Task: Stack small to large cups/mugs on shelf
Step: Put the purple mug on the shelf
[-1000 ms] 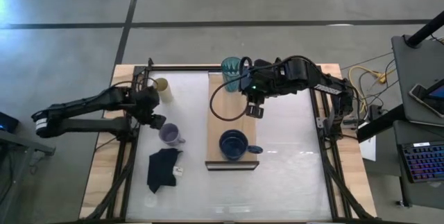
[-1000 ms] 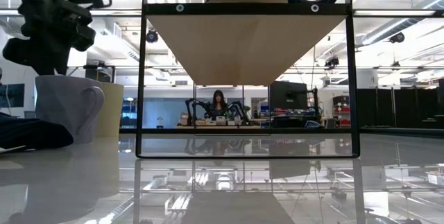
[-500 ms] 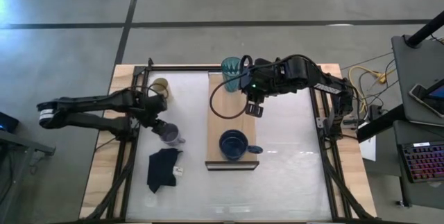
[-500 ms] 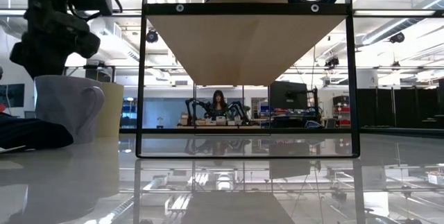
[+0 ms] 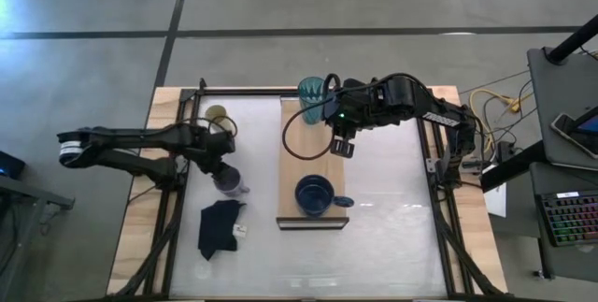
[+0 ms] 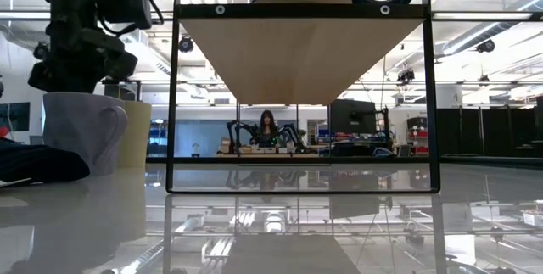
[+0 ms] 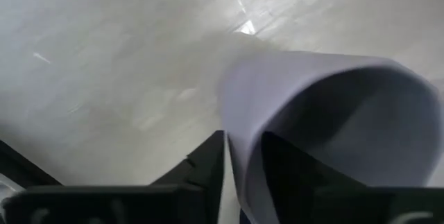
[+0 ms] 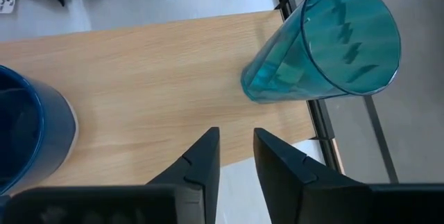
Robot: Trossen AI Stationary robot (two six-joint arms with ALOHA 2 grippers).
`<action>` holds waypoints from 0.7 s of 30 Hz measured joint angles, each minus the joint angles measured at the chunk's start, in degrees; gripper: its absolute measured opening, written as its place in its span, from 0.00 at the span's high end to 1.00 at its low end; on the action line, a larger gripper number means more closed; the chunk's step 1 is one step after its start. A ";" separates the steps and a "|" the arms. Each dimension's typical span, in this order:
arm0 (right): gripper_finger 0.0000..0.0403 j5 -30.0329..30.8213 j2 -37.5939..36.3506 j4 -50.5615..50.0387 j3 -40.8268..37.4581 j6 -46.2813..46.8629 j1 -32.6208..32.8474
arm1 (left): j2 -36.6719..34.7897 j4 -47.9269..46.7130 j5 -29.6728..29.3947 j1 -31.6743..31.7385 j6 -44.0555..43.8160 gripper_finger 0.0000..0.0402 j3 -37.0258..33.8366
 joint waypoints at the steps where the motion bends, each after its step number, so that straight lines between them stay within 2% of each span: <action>1: 0.79 0.00 0.00 0.00 0.00 0.00 0.00 | 0.02 -0.01 0.20 0.00 0.28 0.83 0.01; 5: 0.80 0.00 -0.04 0.00 0.00 -0.41 -0.01 | -0.09 0.15 3.33 0.02 0.45 0.92 0.00; 8: 0.81 0.00 -0.07 0.01 0.00 -0.49 -0.04 | 0.22 0.14 5.85 0.00 0.80 0.95 -0.02; 15: 0.80 0.00 -0.07 0.00 0.00 -0.13 -0.02 | 1.74 2.07 4.51 0.02 1.81 0.96 0.05; 21: 0.81 0.00 -0.07 0.00 0.00 0.00 -0.02 | 2.40 1.79 2.90 0.00 -2.33 0.98 1.30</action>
